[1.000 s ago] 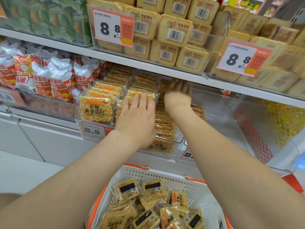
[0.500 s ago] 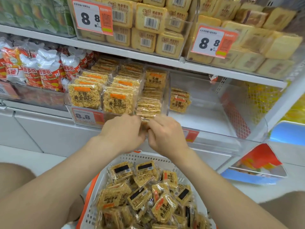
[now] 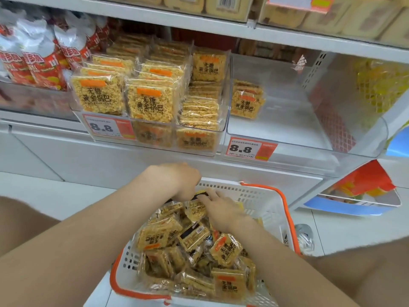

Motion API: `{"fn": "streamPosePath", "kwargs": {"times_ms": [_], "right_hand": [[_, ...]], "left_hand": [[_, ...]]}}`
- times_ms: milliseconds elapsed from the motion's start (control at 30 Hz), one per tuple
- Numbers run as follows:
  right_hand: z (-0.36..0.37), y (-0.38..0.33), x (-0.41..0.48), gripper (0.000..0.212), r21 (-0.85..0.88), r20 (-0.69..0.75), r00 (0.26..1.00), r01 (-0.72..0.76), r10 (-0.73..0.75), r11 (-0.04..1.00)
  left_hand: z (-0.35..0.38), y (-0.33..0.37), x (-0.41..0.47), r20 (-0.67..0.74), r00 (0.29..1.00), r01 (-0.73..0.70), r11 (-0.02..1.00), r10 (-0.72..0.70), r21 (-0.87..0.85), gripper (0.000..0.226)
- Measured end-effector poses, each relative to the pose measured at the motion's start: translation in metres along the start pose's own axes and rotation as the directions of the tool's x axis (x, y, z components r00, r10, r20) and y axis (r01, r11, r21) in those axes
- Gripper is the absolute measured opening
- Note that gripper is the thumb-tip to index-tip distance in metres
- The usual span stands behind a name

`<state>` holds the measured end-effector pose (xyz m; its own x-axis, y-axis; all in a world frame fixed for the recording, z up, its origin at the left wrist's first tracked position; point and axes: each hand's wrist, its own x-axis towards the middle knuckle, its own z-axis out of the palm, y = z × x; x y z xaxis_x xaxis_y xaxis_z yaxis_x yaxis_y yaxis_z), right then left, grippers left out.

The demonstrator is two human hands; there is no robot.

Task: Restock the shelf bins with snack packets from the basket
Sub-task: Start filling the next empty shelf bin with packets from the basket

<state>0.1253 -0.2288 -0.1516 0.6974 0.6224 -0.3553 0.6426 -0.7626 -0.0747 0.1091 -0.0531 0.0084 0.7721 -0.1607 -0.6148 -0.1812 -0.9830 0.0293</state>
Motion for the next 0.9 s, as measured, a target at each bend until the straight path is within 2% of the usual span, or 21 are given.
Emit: {"fn": "streamPosePath", "kwargs": {"times_ms": [100,233,367,500,567,700,900], "right_hand": [[0.013,-0.003,0.013,0.094,-0.038,0.029,0.999,0.018,-0.017,0.999],[0.019,-0.008,0.021,0.099,-0.067,0.064,0.998,0.009,-0.005,0.998],[0.011,-0.005,0.031,0.079,-0.082,0.014,1.0,0.002,-0.001,0.997],[-0.005,-0.003,0.026,0.057,-0.068,-0.035,0.999,-0.013,0.01,0.998],[-0.014,-0.002,0.02,0.05,0.018,-0.022,1.0,-0.011,0.011,1.0],[-0.037,-0.005,0.007,0.045,0.375,-0.084,0.996,0.032,-0.001,0.927],[-0.1,-0.029,-0.027,0.046,0.491,-0.329,0.943,0.219,-0.053,0.843]], "left_hand": [[0.004,0.0,0.009,0.035,0.999,-0.01,1.0,0.01,-0.003,0.036],[0.008,-0.002,0.015,0.05,0.999,0.003,1.0,-0.004,0.031,0.035],[0.004,-0.003,0.013,0.031,0.999,0.007,1.0,-0.007,-0.009,0.033],[-0.004,-0.004,0.006,0.03,1.0,0.011,0.999,-0.01,-0.033,0.042],[-0.006,-0.005,0.002,0.017,1.0,0.009,0.999,-0.008,-0.05,0.05],[-0.009,-0.015,-0.009,-0.015,1.0,0.001,0.998,-0.002,-0.064,0.07],[-0.019,-0.032,-0.034,-0.055,0.999,-0.004,0.99,-0.004,-0.138,0.094]]}}
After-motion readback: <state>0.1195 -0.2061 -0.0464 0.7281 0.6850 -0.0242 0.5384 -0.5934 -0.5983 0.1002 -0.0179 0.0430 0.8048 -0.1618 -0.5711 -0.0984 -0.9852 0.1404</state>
